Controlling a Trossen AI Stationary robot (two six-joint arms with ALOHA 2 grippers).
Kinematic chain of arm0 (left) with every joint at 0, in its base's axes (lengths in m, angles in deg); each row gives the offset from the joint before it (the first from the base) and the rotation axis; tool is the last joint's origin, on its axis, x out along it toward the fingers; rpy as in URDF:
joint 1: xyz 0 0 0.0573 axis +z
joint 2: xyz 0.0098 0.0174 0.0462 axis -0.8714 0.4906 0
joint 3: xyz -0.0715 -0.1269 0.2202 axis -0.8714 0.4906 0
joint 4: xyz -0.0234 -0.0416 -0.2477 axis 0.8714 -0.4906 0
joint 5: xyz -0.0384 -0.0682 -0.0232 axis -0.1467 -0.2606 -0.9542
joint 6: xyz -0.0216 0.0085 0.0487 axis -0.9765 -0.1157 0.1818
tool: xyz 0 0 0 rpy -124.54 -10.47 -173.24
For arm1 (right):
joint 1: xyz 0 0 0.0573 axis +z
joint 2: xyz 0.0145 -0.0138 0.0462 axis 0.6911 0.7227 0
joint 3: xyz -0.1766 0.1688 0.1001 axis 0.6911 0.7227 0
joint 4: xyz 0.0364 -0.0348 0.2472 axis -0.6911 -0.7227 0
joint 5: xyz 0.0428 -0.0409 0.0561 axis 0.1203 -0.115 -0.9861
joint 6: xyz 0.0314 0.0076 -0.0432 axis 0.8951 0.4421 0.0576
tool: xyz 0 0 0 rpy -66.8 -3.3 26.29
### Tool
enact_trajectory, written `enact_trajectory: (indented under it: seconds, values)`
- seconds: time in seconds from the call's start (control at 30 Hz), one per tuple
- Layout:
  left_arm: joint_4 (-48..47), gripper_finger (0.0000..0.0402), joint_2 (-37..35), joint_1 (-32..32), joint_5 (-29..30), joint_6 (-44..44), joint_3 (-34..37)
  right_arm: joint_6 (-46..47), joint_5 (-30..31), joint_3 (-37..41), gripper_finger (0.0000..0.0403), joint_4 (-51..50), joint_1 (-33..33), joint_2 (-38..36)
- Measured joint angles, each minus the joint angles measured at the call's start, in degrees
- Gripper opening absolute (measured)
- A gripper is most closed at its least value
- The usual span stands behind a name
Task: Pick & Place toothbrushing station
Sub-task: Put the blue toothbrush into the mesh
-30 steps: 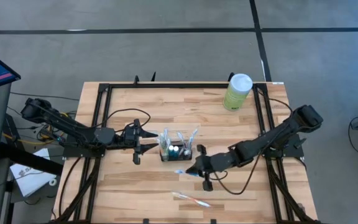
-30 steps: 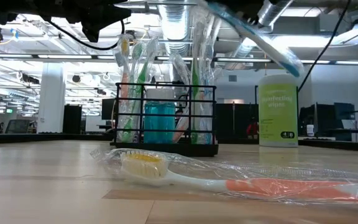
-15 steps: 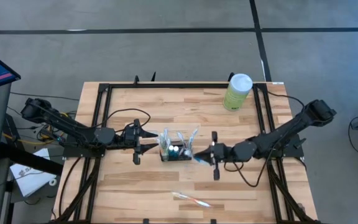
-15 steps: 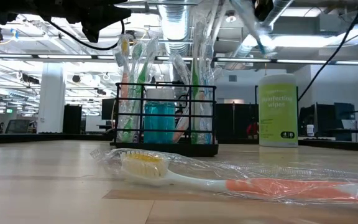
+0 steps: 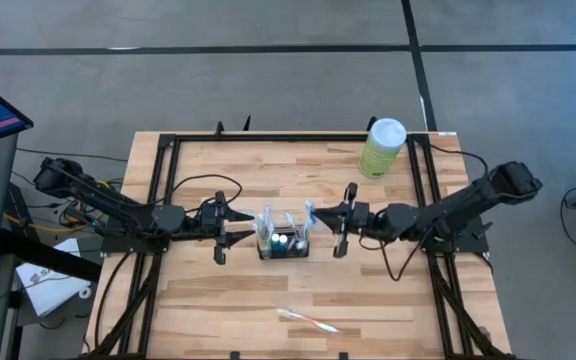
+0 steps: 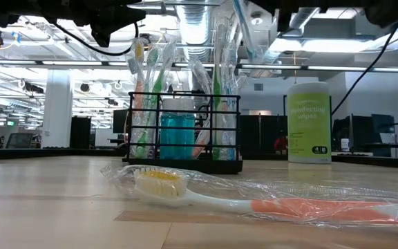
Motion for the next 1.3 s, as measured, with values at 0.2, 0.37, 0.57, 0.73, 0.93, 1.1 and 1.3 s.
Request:
enact_trajectory:
  seconds: [0.2, 0.37, 0.57, 0.73, 0.93, 1.1, 1.3]
  values:
    - [0.0, 0.0167, 0.0, 0.0, 0.0, 0.0, 0.0, -0.3, 0.0, 0.0, 0.0000, 1.5, -3.6, 0.1]
    - [0.0, 0.0167, 0.0, 0.0, 0.0, 0.0, 0.0, -0.1, -1.6, 0.0, 0.0000, 4.4, -5.3, 0.1]
    - [0.0, 0.0167, 0.0, 0.0, 0.0, 0.0, 0.0, 2.2, -3.5, 0.1, 0.0000, 9.0, -7.2, 4.2]
    - [0.0, 0.0167, 0.0, 0.0, 0.0, 0.0, 0.0, 2.7, -8.3, 0.0, 0.0000, 18.3, -9.6, 11.2]
    - [0.0, 0.0167, 0.0, 0.0, 0.0, 0.0, 0.0, 5.7, -9.3, 0.0, 0.0000, 22.5, -10.7, 15.8]
    - [0.0, 0.0167, 0.0, 0.0, 0.0, 0.0, 0.0, 7.1, -9.3, 0.0, 0.0000, 22.8, -9.8, 18.6]
    - [0.0, 0.0167, 0.0, 0.0, 0.0, 0.0, 0.0, 6.9, -9.3, 0.2, 0.0000, 26.6, -9.3, 22.1]
